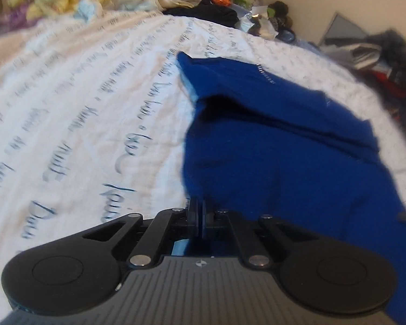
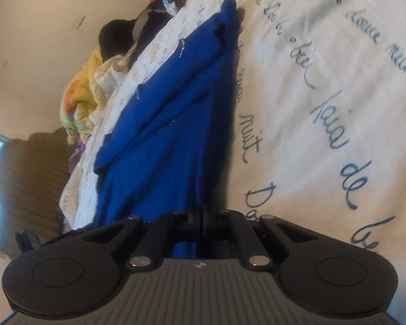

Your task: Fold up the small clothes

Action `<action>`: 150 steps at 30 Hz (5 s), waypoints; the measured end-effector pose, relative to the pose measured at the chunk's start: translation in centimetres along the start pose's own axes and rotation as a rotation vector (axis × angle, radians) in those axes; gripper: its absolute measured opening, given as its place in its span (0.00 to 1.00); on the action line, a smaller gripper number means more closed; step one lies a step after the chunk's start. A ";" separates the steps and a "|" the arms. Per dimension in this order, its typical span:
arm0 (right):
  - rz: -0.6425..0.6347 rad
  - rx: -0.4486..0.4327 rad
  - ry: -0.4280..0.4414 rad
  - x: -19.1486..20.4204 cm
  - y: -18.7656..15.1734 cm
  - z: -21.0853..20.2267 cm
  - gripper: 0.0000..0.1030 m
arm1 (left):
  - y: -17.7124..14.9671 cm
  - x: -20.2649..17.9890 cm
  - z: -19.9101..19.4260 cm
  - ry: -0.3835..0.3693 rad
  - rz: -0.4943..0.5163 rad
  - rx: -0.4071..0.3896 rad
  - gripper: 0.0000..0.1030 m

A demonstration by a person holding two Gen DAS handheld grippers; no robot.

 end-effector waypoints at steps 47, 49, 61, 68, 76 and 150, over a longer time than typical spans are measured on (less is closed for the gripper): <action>0.105 0.064 0.015 0.2 -11.3 -8.3 0.16 | -12.0 4.1 -7.8 -0.343 -0.283 0.203 0.37; 0.100 0.080 0.069 0.9 -12.4 -7.9 0.39 | -12.6 3.8 -8.6 -0.451 -0.334 0.225 0.87; 0.167 0.192 0.214 3.8 -14.9 -2.6 0.41 | -14.7 0.8 -8.4 -0.505 -0.332 0.305 0.22; 0.031 0.198 0.181 4.9 -14.3 -5.4 0.05 | -12.8 1.6 -11.1 -0.439 -0.232 0.205 0.09; -0.014 0.211 0.072 1.8 -15.3 -7.4 0.03 | -14.7 1.5 -9.3 -0.370 -0.171 0.239 0.14; -0.696 0.162 -0.235 13.1 -20.0 3.6 1.00 | -15.7 -9.3 -12.2 -0.109 0.470 -0.154 1.00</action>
Point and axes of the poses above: each gripper's, at about its wrist camera, not at the fingertips, and z roughly the way its jaws point, x to its left, y to its top, the point moved 7 cm from there along z, roughly the way its jaws point, and after that the axes turned 13 degrees about y, right-handed, at the moved point
